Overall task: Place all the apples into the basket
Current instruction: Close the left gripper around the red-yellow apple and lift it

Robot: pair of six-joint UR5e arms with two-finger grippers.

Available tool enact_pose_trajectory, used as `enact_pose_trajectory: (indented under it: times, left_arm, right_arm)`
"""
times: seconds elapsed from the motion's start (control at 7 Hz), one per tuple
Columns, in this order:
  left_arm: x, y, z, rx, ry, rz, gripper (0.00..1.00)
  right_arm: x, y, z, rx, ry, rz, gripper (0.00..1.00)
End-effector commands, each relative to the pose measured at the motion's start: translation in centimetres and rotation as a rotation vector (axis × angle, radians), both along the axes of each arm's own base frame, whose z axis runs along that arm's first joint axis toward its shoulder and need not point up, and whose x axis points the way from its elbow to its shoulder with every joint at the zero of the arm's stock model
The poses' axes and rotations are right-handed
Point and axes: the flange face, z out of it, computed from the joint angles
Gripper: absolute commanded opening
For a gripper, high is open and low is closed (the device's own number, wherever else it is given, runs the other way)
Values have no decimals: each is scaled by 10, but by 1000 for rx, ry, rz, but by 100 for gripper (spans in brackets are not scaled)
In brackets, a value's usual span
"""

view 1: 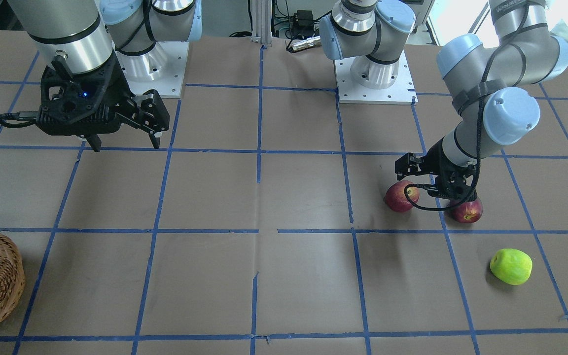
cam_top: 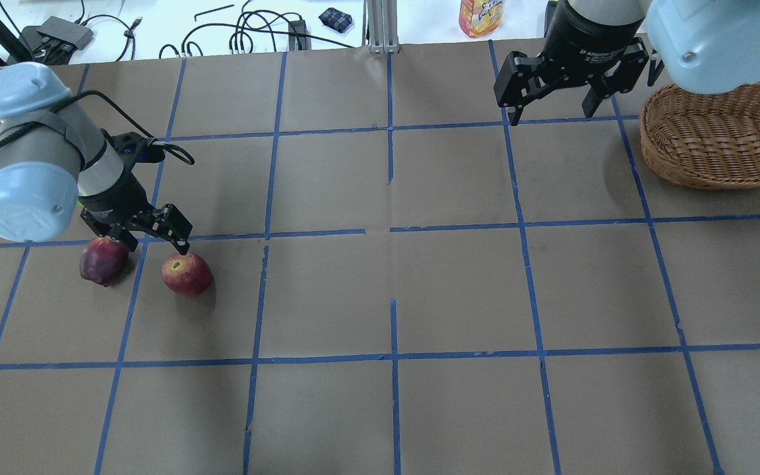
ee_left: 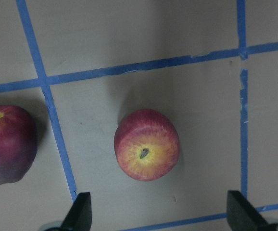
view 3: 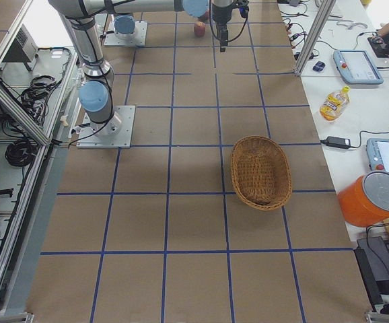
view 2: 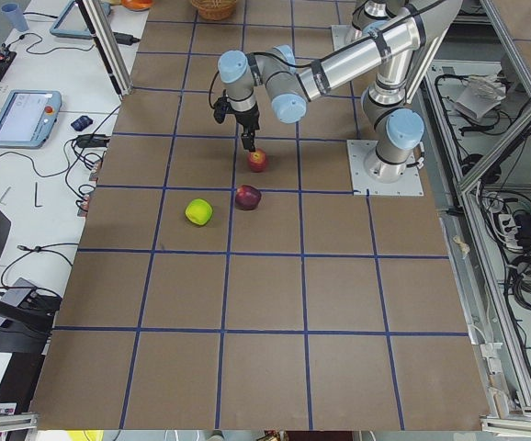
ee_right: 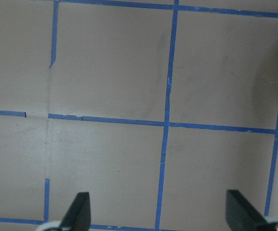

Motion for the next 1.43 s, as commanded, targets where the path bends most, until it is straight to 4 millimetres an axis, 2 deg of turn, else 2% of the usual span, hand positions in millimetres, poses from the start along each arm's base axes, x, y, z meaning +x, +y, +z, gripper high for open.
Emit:
enact_pose_trajectory:
  times: [0.0, 0.29, 0.43, 0.57, 0.71, 0.86, 1.0, 1.14, 1.29]
  left_arm:
    - [0, 5, -52, 18, 9, 7, 100]
    - [1, 6, -78, 72, 17, 8, 100]
    - [0, 6, -79, 75, 17, 7, 100]
    - [-1, 6, -80, 77, 18, 3, 70]
    - [-7, 1, -55, 38, 5, -19, 1]
    - [-12, -4, -43, 23, 3, -22, 0]
    - [-43, -10, -32, 1, -5, -16, 0]
    - [-106, -9, -19, -46, 45, -74, 0]
    - [-176, -11, -7, -73, 80, 42, 0]
  right_arm:
    - [2, 1, 2, -4, -4, 4, 100]
    - [2, 2, 1, 0, 3, 5, 100]
    - [2, 2, 1, 0, 3, 5, 100]
    - [1, 1, 0, 2, 4, 5, 100]
    - [0, 1, 0, 0, 9, 2, 100]
    - [0, 1, 1, -2, 9, 2, 100]
    - [-1, 1, 1, -2, 9, 0, 100]
    - [0, 1, 1, -2, 9, 0, 100]
    - [3, 3, 2, -2, 7, 6, 100]
